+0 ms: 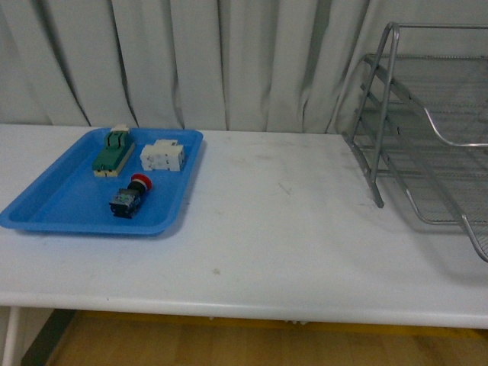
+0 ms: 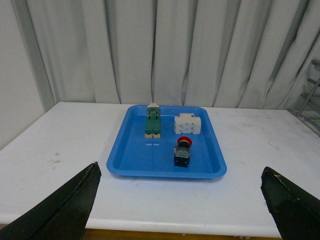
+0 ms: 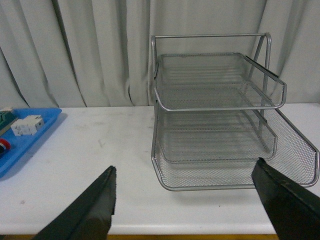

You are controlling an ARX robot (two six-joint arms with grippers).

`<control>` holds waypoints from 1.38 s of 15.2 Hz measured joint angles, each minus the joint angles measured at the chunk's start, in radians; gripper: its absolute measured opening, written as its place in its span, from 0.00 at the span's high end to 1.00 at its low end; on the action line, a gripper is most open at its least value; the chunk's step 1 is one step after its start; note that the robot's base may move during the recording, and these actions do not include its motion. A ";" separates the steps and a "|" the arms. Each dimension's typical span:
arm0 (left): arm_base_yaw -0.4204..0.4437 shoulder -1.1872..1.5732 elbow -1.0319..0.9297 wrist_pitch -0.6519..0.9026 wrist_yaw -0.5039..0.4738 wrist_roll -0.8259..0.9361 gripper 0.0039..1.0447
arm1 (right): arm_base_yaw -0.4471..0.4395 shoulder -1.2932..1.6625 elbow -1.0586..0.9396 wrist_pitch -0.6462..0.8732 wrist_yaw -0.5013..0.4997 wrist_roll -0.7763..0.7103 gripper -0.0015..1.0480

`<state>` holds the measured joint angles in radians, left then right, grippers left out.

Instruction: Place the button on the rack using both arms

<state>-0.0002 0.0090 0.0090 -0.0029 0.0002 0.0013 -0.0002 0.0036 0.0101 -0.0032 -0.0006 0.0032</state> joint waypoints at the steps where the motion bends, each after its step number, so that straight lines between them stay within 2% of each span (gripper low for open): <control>1: 0.000 0.000 0.000 0.000 0.000 0.000 0.06 | 0.000 0.000 0.000 0.000 0.000 0.000 0.18; 4: 0.000 0.000 0.000 0.000 0.000 0.000 0.06 | 0.000 0.000 0.000 0.000 0.000 0.000 0.06; 5: 0.000 0.000 0.000 0.000 0.000 0.000 0.06 | 0.000 0.000 0.000 0.000 0.000 0.000 0.06; 7: -0.049 0.184 0.147 -0.332 -0.105 -0.143 0.06 | 0.000 0.000 0.000 0.000 0.001 0.000 0.06; 8: -0.071 0.302 0.242 -0.441 -0.122 -0.240 0.06 | 0.000 0.000 0.000 0.000 0.001 0.000 0.06; 9: -0.088 0.368 0.310 -0.465 -0.124 -0.320 0.06 | 0.000 0.000 0.000 0.000 0.001 0.000 0.06; 12: -0.127 0.649 0.501 -0.192 -0.104 -0.363 0.06 | 0.000 0.000 0.000 0.000 0.001 0.000 0.06; 14: -0.183 1.024 0.652 0.022 -0.031 -0.301 0.06 | 0.000 0.000 0.000 0.000 0.001 0.000 0.06; 15: -0.206 1.178 0.730 0.061 -0.041 -0.272 0.06 | 0.000 0.000 0.000 0.000 0.001 0.000 0.06; 18: -0.270 1.666 1.049 0.027 -0.043 -0.145 0.06 | 0.000 0.000 0.000 0.000 0.001 0.000 0.06; 21: -0.266 1.925 1.226 -0.041 -0.055 -0.078 0.06 | 0.000 0.000 0.000 0.000 0.001 0.000 0.06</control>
<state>-0.2657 1.9339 1.2354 -0.0437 -0.0551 -0.0765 -0.0002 0.0036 0.0101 -0.0036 0.0002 0.0029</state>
